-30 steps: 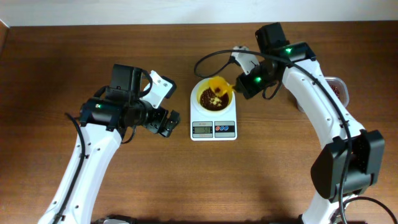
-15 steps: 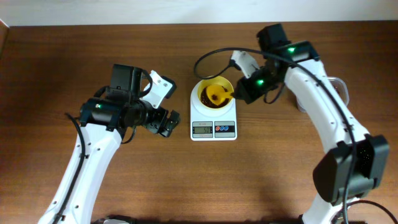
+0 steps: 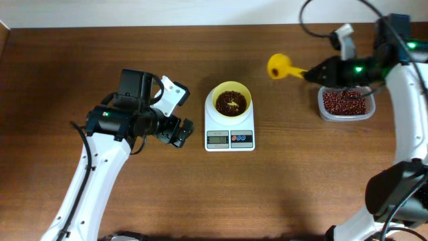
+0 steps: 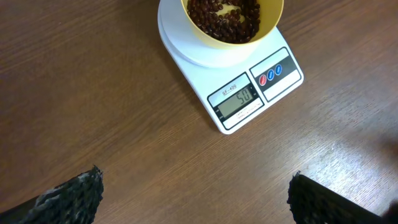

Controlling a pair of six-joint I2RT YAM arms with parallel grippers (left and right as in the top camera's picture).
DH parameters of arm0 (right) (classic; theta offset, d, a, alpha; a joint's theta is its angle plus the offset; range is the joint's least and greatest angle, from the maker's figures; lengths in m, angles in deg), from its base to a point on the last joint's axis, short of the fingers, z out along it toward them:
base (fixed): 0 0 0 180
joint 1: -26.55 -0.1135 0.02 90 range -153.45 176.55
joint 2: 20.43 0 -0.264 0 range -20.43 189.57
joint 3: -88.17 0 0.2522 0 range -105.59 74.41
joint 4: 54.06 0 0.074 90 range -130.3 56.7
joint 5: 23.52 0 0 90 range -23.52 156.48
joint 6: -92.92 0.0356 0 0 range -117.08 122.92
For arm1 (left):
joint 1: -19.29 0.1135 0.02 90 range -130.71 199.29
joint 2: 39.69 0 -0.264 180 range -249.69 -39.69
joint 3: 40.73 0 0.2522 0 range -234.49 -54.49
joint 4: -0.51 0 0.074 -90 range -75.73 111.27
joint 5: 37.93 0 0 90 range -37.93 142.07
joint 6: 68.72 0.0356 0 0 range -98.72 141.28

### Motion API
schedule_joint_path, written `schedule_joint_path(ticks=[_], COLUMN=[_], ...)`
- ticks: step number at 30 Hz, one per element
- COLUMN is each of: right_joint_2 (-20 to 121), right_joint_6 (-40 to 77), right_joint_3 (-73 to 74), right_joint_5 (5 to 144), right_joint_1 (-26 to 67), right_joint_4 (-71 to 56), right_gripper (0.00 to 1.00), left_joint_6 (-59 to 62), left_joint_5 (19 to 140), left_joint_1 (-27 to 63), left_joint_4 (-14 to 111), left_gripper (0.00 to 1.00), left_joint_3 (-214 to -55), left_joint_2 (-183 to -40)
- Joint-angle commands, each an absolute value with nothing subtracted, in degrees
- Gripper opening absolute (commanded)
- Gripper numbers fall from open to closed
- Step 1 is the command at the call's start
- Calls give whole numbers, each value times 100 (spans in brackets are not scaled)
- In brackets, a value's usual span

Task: Scoop item into bowl and weigh 50g on scale
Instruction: 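Carry the scoop with the right gripper back to the bean tub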

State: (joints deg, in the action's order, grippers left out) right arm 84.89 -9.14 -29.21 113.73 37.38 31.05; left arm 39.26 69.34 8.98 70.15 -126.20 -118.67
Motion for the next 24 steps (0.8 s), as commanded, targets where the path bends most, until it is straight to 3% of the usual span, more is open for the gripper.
schedule_joint_path(ticks=[1,9,12,15,18,24], right_joint_2=[8362,8143,7890,7859,7861,7997], right_joint_6=[-704,-708,-553,-363,-389,-389], right_joint_3=[-3030,-3030,-3030,-3030,-3028,-2984], right_joint_5=[11565,11517,10481,9535,7854,6754], right_joint_1=[4435,5851,6129,6035,5294,4488], right_joint_4=[3114,3883,4010,4051,3979,3579], right_gripper=[4,4,4,4,4,4], left_joint_6=[3891,3891,3891,3891,3891,3891], left_joint_5=[6915,6917,6917,6915,6915,6915], left_joint_1=[933,933,933,933,933,933], left_joint_4=[7004,7004,7004,7004,7004,7004], left_gripper=[99,99,99,99,99,99], left_joint_3=[-12615,-12615,-12615,-12615,-12615,-12615], left_joint_2=[-11865,-11865,-11865,-11865,-11865,-11865])
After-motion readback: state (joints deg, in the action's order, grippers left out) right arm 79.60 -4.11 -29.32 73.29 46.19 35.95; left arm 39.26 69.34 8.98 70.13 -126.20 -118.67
